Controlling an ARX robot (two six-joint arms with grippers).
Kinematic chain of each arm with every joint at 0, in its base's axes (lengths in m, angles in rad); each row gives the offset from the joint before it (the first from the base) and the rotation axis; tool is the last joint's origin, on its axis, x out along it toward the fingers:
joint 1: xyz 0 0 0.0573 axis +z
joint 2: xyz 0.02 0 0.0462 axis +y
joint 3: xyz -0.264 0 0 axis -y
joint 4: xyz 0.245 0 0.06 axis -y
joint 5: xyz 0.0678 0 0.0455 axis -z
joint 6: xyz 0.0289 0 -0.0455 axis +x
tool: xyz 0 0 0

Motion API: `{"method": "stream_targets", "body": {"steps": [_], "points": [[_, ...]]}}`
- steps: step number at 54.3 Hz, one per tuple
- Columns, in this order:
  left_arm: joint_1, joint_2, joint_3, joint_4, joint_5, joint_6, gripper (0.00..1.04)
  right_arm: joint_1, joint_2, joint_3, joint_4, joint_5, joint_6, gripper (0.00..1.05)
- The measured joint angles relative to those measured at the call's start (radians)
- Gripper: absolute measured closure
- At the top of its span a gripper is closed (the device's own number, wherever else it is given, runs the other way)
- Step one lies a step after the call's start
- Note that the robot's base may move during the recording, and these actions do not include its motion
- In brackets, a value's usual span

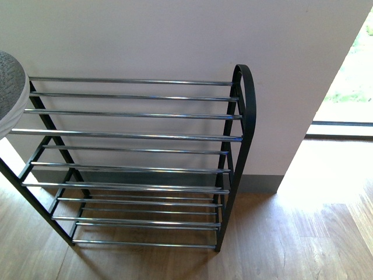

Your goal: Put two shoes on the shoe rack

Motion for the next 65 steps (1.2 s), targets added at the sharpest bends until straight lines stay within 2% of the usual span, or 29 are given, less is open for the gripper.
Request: {"method": "stream_targets", "body": {"steps": [65], "points": [[0.002, 0.001, 0.000, 0.000, -0.008, 0.000, 1.03, 0.001, -0.001, 0.000, 0.000, -0.009, 0.000, 1.03]]}}
